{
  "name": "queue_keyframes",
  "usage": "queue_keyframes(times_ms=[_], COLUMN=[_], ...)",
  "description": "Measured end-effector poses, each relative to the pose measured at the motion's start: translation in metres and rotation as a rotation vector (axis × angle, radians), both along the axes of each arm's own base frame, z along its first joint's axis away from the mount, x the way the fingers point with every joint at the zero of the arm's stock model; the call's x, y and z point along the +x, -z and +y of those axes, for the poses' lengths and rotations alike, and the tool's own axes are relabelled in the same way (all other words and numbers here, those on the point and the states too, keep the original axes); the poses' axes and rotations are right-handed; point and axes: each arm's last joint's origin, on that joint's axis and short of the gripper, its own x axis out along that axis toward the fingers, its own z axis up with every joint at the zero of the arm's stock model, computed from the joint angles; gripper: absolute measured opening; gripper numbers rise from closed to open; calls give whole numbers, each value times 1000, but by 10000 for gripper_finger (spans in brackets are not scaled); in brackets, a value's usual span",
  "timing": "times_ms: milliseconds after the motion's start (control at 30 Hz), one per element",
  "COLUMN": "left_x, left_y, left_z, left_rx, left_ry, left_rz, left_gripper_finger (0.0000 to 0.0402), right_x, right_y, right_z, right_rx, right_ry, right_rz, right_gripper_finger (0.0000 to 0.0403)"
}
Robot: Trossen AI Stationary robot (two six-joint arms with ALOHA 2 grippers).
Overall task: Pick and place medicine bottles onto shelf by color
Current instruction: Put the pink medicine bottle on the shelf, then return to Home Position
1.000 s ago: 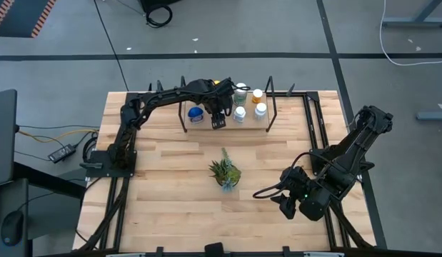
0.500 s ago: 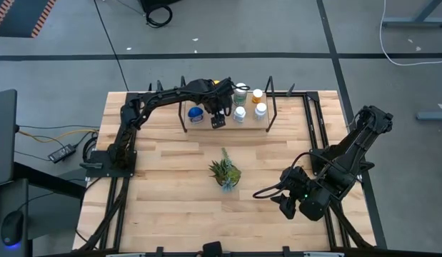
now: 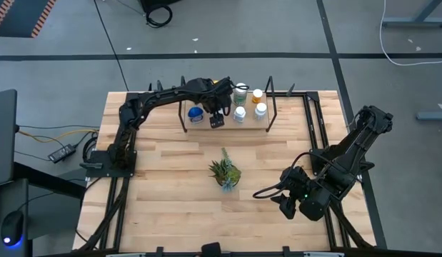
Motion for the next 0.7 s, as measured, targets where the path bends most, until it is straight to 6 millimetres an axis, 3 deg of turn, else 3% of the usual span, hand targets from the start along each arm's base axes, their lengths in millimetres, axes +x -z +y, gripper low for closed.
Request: queue_keyframes(times_ms=[367, 700], left_x=[-9, -41], left_y=[-27, -87], left_z=[-5, -32], left_rx=[25, 6], left_ry=[1, -83], left_rz=[-49, -134], left_gripper_finger=[279, 279], right_x=[0, 8], right_y=[0, 0], right_z=[0, -10], right_rx=[-4, -41], right_ry=[4, 39], right_rz=[-5, -17], right_gripper_finger=[253, 253])
